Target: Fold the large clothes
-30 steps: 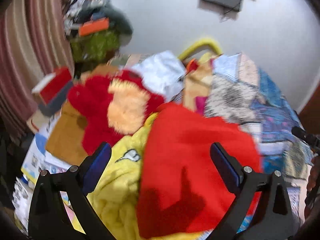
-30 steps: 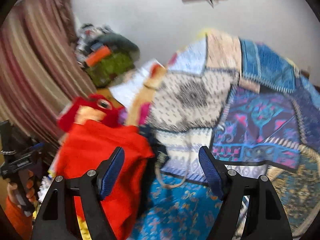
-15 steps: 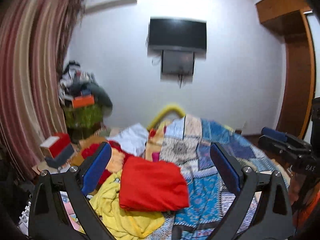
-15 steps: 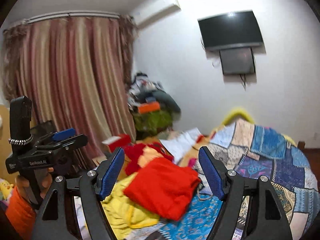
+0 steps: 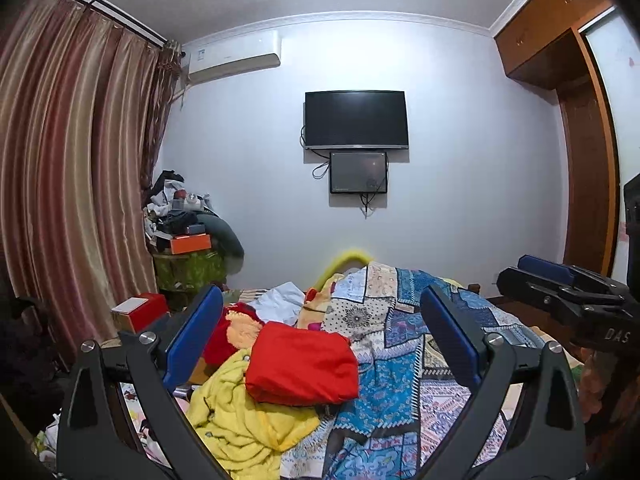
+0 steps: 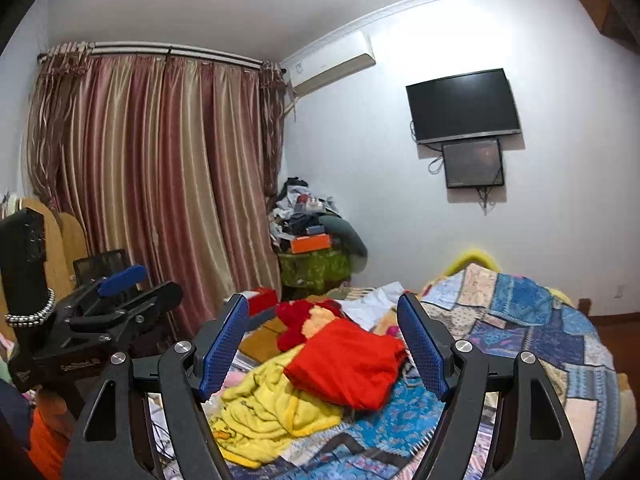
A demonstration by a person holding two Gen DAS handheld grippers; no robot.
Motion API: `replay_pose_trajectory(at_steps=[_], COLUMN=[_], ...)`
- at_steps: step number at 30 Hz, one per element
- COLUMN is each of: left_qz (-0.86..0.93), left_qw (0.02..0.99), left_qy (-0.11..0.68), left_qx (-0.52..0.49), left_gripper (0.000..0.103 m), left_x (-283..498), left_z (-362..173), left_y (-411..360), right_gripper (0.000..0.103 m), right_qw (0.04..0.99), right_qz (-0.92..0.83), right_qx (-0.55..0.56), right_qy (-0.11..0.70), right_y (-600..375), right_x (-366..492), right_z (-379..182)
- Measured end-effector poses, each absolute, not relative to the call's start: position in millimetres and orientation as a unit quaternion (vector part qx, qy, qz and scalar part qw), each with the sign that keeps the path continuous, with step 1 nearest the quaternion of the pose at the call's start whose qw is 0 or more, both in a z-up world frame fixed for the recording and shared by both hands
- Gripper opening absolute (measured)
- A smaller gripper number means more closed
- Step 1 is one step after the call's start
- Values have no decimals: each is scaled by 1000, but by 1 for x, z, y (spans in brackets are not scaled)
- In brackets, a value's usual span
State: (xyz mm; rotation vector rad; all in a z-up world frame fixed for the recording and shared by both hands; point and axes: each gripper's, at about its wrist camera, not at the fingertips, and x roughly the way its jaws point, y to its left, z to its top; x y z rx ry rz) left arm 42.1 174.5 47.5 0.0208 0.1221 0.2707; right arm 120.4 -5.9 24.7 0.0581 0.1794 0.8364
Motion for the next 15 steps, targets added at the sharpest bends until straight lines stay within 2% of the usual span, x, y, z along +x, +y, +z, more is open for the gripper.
replay_pose_trajectory(at_steps=[7, 13, 15], left_qz=[135, 128, 130], left_qw=[988, 988, 988], left_qy=[75, 83, 85], left_qx=[-1, -11, -8], left_gripper=[102, 102, 102], left_x=[29, 28, 30], left_z=[37, 31, 29], left_y=[171, 170, 170], right_gripper=[76, 86, 97], right_qw=[920, 924, 927], right_qz=[380, 367, 360], right_qx=[32, 32, 35], right_qy=[88, 101, 101], right_y=[-21, -21, -21], right_x=[102, 106, 108], right_z=[20, 17, 17])
